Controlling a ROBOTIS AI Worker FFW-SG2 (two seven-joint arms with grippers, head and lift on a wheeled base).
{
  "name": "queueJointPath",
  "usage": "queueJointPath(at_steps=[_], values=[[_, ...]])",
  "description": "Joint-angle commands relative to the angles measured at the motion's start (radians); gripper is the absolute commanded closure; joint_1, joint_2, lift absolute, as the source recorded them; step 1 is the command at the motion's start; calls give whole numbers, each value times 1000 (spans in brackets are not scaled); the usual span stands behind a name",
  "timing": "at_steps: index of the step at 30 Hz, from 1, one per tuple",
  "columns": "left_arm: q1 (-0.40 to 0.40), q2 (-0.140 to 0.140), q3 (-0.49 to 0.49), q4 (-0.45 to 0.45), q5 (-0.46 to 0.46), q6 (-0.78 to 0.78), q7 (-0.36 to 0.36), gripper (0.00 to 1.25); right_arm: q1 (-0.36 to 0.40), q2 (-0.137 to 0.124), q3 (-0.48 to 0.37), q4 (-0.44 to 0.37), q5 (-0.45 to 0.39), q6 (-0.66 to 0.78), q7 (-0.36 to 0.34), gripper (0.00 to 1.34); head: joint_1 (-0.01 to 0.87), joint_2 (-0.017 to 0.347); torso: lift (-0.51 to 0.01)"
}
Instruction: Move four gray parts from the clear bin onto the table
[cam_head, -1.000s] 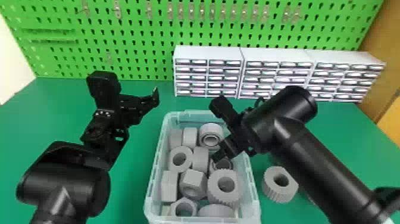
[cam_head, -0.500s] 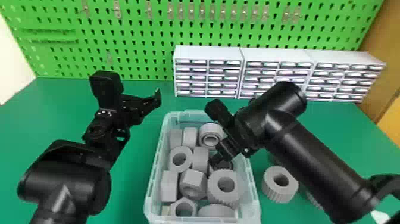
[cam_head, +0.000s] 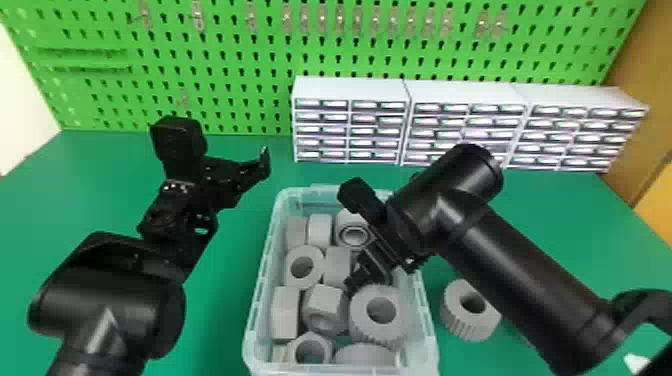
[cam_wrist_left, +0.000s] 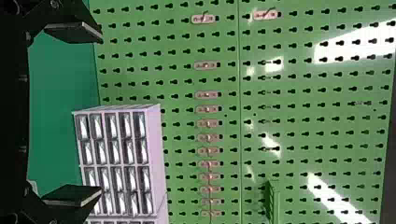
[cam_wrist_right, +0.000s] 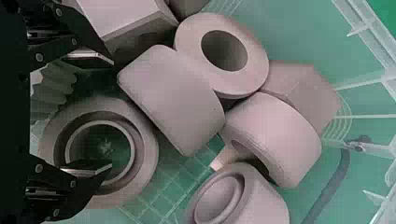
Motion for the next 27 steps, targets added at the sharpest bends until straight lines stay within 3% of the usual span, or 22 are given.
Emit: queueJointPath(at_steps=[1, 21, 27], values=[[0, 2, 0, 0, 2, 0, 0, 134, 3, 4, 0, 11, 0, -7, 0, 490, 686, 26, -50], [7, 3, 7, 0, 11, 2, -3, 134, 18, -10, -15, 24, 23, -12, 0, 495, 686, 26, -50], [9, 5, 13, 0, 5, 11, -14, 134, 4, -26, -38, -21, 29, -20, 0, 502, 686, 26, -50]])
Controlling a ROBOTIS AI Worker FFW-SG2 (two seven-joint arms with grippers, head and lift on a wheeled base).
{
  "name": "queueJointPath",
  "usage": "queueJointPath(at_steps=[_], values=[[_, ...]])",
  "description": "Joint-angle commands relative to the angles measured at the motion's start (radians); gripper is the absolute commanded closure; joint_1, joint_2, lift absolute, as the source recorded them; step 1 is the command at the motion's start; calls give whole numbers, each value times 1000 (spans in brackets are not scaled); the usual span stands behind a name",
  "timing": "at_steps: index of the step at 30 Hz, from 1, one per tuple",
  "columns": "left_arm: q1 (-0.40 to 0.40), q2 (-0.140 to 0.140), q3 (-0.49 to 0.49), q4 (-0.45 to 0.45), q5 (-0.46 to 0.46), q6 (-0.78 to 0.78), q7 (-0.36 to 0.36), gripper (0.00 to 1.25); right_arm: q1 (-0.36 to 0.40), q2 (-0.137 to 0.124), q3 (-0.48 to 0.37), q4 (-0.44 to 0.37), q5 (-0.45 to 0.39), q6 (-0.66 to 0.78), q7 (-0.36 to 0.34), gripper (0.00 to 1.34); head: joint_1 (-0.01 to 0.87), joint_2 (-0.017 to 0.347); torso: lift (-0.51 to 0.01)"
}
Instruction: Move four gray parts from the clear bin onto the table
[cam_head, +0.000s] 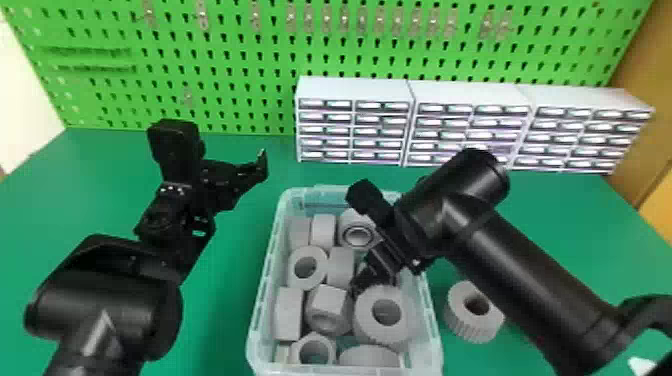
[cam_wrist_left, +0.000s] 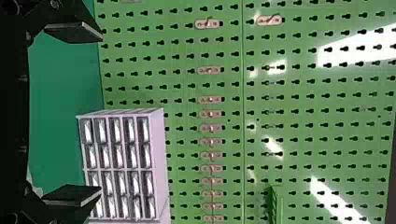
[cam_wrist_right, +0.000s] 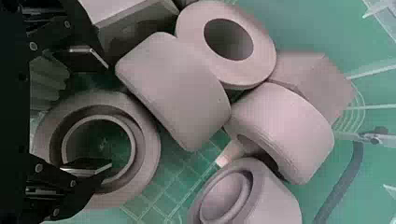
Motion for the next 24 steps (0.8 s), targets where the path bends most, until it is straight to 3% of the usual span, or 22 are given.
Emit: queueJointPath(at_steps=[1, 6, 11, 19, 24], values=[[3, 0, 8, 0, -9, 7, -8, 134, -12, -14, -22, -49, 6, -4, 1, 504, 686, 26, -50], [11, 3, 17, 0, -19, 13, -14, 134, -20, -29, -46, -111, 3, -18, 1, 504, 686, 26, -50], [14, 3, 22, -2, -21, 16, -16, 134, -38, -49, -52, -142, -75, -22, 1, 504, 686, 26, -50], [20, 11, 25, -8, -26, 28, -19, 134, -81, -121, 51, -206, -262, -7, 1, 504, 686, 26, -50], [26, 11, 32, -14, -30, 36, -19, 134, -84, -149, 75, -241, -291, 42, 1, 506, 686, 26, -50]])
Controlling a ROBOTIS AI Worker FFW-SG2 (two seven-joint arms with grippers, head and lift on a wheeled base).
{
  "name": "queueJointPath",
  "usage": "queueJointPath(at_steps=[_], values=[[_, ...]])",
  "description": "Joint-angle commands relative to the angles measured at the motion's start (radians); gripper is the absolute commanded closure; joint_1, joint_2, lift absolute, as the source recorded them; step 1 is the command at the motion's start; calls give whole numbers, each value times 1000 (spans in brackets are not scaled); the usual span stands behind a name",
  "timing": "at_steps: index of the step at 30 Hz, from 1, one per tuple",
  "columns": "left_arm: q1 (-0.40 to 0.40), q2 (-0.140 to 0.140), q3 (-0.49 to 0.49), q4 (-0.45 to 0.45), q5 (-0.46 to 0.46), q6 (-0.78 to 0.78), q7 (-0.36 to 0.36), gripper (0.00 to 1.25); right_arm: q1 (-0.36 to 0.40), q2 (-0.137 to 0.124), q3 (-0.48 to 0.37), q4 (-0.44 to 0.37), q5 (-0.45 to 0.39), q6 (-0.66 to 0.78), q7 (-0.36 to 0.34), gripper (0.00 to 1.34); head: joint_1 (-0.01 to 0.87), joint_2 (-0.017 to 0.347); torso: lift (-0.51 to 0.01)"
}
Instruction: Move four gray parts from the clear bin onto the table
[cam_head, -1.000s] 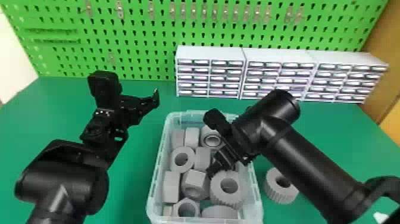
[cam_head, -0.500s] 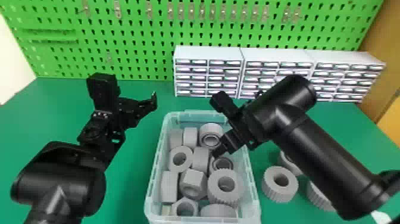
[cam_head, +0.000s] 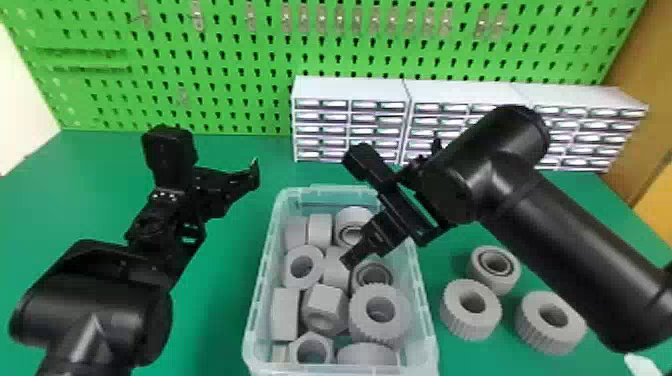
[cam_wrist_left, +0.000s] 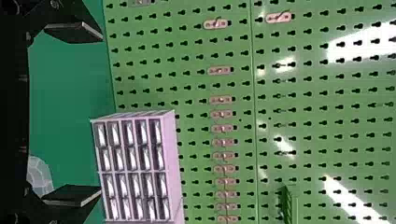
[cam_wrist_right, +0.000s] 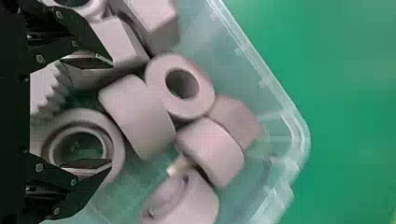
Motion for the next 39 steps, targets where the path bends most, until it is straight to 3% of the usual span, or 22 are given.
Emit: queueJointPath(at_steps=[1, 10, 13, 21, 25, 39], values=[[6, 1, 10, -7, -3, 6, 0, 134, 0, -23, 21, -28, -22, 41, 0, 507, 686, 26, -50], [-13, 4, 11, -7, -7, 14, 0, 136, -24, -57, 80, -28, -71, 63, 0, 504, 686, 26, -50], [-17, 16, 10, -7, -6, 19, 0, 134, -33, -58, 98, -28, -81, 55, 0, 504, 686, 26, -50], [-15, 14, 14, -7, -6, 29, 0, 134, -56, -62, 141, -27, -105, 24, 0, 504, 686, 26, -50], [-15, 5, 17, -7, -12, 29, 0, 134, -92, -75, 187, -24, -147, 4, 0, 504, 686, 26, -50], [-17, 4, 23, -7, -12, 37, 0, 134, -125, -86, 227, -21, -177, -3, 0, 499, 686, 26, -50]])
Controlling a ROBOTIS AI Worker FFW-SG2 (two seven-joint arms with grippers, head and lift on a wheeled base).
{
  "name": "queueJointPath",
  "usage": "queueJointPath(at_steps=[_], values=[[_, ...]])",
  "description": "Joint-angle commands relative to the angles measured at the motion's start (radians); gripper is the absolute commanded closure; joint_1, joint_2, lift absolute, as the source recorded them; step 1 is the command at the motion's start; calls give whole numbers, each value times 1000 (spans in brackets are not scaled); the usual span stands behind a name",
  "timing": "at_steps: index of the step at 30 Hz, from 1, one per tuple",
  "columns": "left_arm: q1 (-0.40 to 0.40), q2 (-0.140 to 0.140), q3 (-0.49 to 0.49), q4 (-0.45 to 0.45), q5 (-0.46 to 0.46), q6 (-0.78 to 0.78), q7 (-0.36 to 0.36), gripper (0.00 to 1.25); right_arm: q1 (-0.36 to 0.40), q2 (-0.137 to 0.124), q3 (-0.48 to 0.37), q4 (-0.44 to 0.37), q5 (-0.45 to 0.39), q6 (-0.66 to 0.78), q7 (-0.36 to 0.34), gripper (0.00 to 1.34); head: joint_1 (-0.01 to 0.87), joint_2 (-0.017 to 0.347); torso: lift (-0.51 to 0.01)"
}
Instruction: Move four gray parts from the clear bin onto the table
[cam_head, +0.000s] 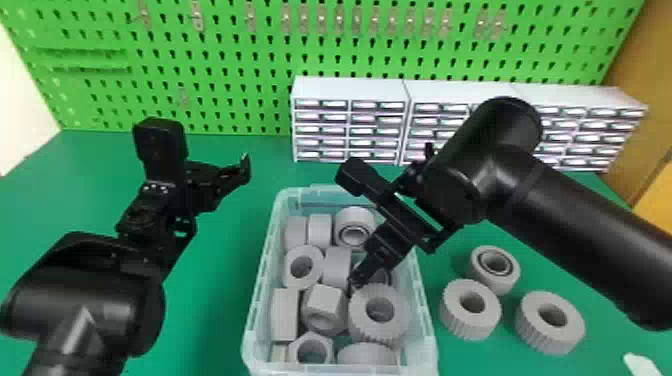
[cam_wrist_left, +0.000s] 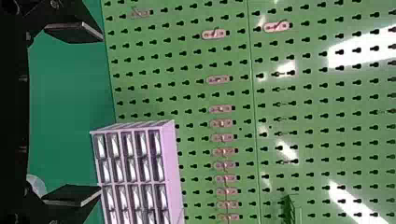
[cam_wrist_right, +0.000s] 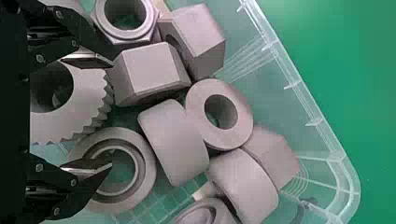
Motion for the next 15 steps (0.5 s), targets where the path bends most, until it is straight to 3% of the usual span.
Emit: queueJointPath(at_steps=[1, 15], values=[[1, 0, -1, 0, 0, 3, 0, 134, -6, -3, 14, 2, -19, -3, 0, 499, 686, 26, -50], [4, 0, 0, 0, 2, 7, 0, 139, -13, -10, 32, 2, -51, -6, 0, 504, 686, 26, -50]])
